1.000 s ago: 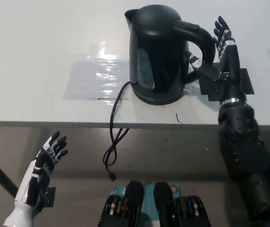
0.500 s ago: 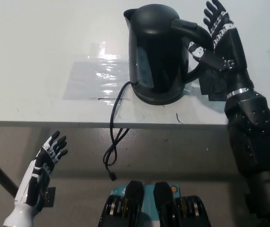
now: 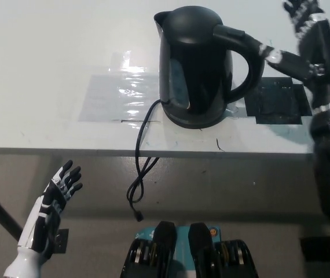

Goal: A kettle and its base are kept separately on the desk infront of the robot and the robot uses its right hand to lift the kettle by its handle and places it on its base to align it correctly.

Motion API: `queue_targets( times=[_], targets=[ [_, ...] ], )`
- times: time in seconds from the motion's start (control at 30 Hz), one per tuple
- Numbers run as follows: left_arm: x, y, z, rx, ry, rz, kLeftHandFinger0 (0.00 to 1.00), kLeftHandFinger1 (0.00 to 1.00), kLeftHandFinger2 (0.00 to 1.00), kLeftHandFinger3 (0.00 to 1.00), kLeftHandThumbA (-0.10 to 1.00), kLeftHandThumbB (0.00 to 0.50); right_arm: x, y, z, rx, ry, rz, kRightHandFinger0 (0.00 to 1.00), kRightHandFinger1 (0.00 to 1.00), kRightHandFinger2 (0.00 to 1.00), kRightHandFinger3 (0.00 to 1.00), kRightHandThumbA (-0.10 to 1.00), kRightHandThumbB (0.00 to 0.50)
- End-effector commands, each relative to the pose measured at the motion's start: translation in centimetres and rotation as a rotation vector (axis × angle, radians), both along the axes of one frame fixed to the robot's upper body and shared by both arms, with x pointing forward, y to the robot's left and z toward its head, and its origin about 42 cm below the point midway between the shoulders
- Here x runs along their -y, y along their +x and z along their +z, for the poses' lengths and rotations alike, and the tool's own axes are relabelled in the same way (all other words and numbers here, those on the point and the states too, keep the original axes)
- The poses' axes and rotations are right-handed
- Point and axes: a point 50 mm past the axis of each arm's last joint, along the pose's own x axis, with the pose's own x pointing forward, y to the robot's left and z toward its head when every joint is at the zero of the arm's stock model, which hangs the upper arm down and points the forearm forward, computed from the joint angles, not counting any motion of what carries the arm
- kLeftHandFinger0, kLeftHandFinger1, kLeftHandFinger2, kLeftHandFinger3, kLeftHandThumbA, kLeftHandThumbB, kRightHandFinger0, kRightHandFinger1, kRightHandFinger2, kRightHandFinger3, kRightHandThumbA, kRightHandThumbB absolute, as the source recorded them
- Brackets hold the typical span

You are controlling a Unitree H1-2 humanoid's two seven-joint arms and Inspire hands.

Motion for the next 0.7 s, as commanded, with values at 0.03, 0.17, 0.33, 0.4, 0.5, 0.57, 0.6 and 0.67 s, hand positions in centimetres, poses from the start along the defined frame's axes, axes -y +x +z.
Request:
queue_targets(
  times=[0.03, 0.17, 0.33, 0.4, 0.5, 0.57, 0.6, 0.67],
  targets=[
    [-0.5, 0.5, 1.2, 0.05, 0.029, -0.014, 1.0, 1.0, 1.0, 1.0, 1.0, 0.118, 3.9, -4.7, 4.4, 0.279, -0.17, -0.262, 1.0, 1.0, 1.0, 1.0, 1.0, 0.5],
    [-0.7, 0.6, 1.3, 0.054, 0.033, -0.009, 1.0, 1.0, 1.0, 1.0, 1.0, 0.115, 3.8, -11.4, 5.4, 0.436, -0.178, -0.217, 1.0, 1.0, 1.0, 1.0, 1.0, 0.5],
    [-0.7, 0.5, 1.2, 0.047, 0.03, -0.019, 1.0, 1.0, 1.0, 1.0, 1.0, 0.1, 4.5, -16.3, 1.1, 0.432, -0.205, -0.218, 1.0, 1.0, 1.0, 1.0, 1.0, 0.458],
    [-0.6, 0.5, 1.1, 0.046, 0.026, -0.02, 1.0, 1.0, 1.0, 1.0, 1.0, 0.097, 4.6, -17.2, -1.0, 0.361, -0.202, -0.204, 1.0, 1.0, 1.0, 1.0, 1.0, 0.462],
    [-0.5, 0.4, 1.0, 0.041, 0.024, -0.023, 1.0, 1.0, 1.0, 1.0, 1.0, 0.094, 4.7, -18.0, -3.7, 0.278, -0.194, -0.183, 1.0, 1.0, 1.0, 1.0, 1.0, 0.449],
    [-0.4, 0.4, 1.0, 0.039, 0.017, -0.03, 1.0, 1.0, 1.0, 1.0, 1.0, 0.081, 4.8, -18.2, -6.2, 0.189, -0.168, -0.174, 1.0, 1.0, 1.0, 1.0, 1.0, 0.484],
    [-0.3, 0.4, 1.0, 0.039, 0.01, -0.031, 1.0, 1.0, 1.0, 1.0, 1.0, 0.089, 4.7, -18.2, -7.7, 0.133, -0.137, -0.165, 1.0, 1.0, 1.0, 1.0, 1.0, 0.465],
    [-0.3, 0.4, 0.9, 0.038, 0.006, -0.031, 1.0, 1.0, 1.0, 1.0, 1.0, 0.092, 4.6, -18.1, -9.0, 0.092, -0.11, -0.157, 1.0, 1.0, 1.0, 1.0, 1.0, 0.449]
  ],
)
